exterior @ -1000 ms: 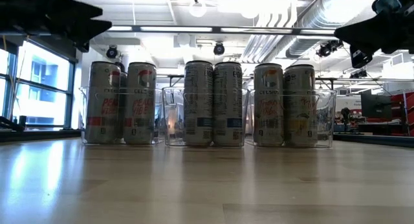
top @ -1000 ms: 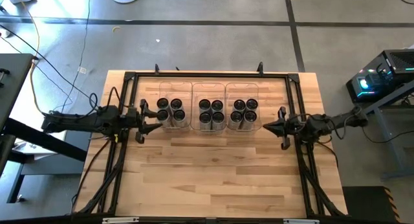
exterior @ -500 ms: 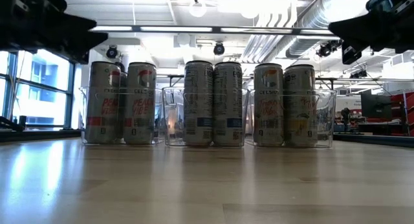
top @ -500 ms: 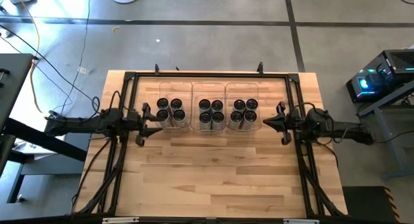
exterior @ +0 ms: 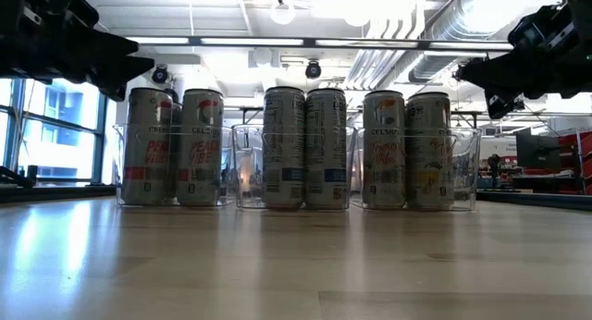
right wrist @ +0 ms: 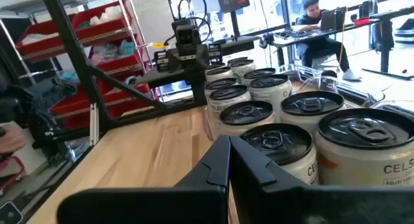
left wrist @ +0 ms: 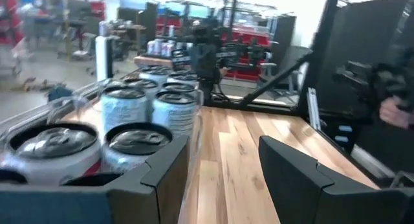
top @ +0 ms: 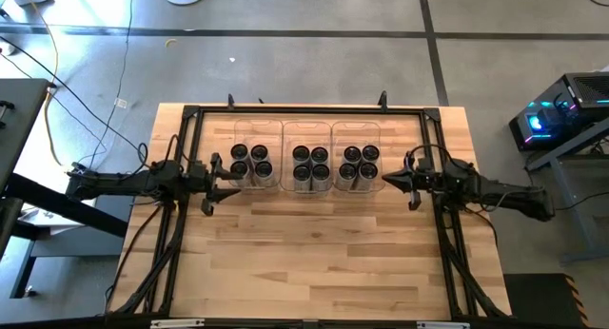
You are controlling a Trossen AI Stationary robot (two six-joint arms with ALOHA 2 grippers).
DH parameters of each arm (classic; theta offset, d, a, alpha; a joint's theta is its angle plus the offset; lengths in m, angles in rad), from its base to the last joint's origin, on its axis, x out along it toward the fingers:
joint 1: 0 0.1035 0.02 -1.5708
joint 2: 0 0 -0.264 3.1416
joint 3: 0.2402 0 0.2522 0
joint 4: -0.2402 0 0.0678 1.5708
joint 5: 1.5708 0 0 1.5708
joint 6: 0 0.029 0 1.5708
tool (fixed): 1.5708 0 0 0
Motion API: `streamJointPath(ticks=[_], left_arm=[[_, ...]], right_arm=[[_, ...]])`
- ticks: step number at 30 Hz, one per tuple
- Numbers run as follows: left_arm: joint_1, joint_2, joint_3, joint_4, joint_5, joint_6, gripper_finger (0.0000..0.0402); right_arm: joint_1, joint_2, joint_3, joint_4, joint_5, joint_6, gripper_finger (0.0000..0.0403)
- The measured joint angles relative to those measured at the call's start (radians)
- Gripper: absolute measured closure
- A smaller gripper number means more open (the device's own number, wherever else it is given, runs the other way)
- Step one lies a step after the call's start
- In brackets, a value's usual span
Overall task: Sort soda cans
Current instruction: Return to Home Position
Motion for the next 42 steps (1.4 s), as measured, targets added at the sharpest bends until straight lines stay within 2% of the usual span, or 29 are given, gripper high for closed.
streamJointPath(ticks=[4, 7, 22, 28, 42], left_arm=[[0.0, 0.0, 0.0, -0.001, -0.052, -0.054, 0.0223], [0.0, 0.0, 0.0, -0.002, -0.057, -0.068, 0.0223], [-0.012, -0.005, 0.0, -0.009, -0.063, -0.067, 0.0223], [-0.018, -0.103, 0.001, -0.058, -0.081, -0.068, 0.0223], [0.008, -0.101, 0.001, -0.021, -0.092, -0.068, 0.0223]], right_arm=[[0.001, 0.018, 0.0, -0.002, 0.005, 0.083, 0.0403], [0.001, 0.025, 0.0, -0.01, 0.051, 0.134, 0.0403], [0.001, 0.023, 0.0, -0.01, 0.053, 0.132, 0.0403], [0.001, 0.017, -0.001, -0.01, 0.053, 0.131, 0.0402], [-0.001, 0.004, -0.001, -0.01, 0.051, 0.131, 0.0402]])
